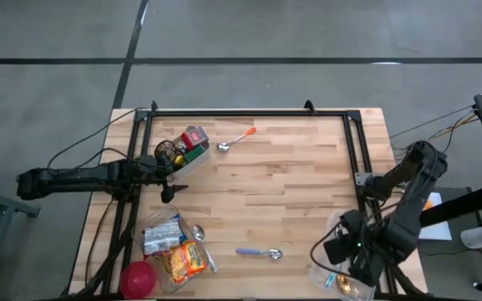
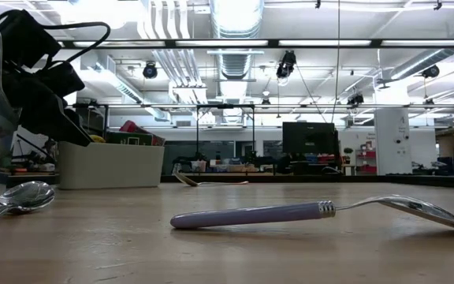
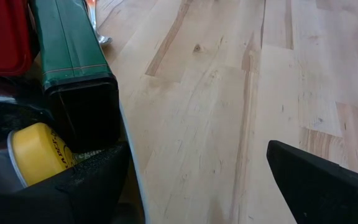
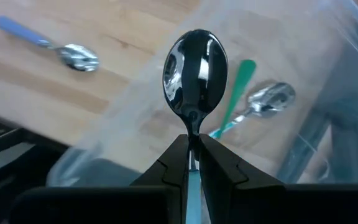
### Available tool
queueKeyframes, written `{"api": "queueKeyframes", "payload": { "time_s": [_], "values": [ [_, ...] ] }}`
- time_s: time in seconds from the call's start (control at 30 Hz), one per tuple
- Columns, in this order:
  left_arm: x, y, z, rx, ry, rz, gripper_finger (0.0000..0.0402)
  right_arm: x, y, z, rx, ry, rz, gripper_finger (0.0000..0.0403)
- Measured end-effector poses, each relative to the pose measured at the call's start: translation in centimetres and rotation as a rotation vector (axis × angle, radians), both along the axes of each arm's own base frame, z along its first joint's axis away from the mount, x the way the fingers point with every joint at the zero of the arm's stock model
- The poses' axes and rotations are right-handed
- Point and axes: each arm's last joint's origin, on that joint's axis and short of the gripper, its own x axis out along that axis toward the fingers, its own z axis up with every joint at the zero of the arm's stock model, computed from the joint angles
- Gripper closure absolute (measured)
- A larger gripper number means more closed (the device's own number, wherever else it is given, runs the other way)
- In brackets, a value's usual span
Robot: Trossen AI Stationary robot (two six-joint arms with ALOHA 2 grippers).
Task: Pick & Place Food Item
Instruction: Put the blue spoon into the white bin
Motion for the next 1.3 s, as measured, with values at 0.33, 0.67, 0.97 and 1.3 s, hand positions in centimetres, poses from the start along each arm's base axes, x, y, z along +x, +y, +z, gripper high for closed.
{"api": "queueKeyframes", "payload": {
  "time_s": [0.33, 0.67, 0.97, 1.3],
  "values": [
    [0.0, 0.0, 0.0, 0.000, 0.000, 0.000, 0.0018, -0.8, 0.6, -5.5, 0.006, 0.068, -0.015, 0.0374],
    [0.0, 0.0, 0.0, 0.000, 0.000, 0.000, 0.0018, -1.3, 0.0, -11.0, 0.032, 0.109, -0.012, 0.0374],
    [0.0, 0.0, 0.0, 0.000, 0.000, 0.000, 0.0018, -1.5, -0.3, -11.7, 0.017, 0.102, -0.034, 0.0374],
    [0.0, 0.0, 0.0, 0.000, 0.000, 0.000, 0.0018, -1.4, -0.4, -11.7, 0.003, 0.093, -0.039, 0.0329]
  ]
}}
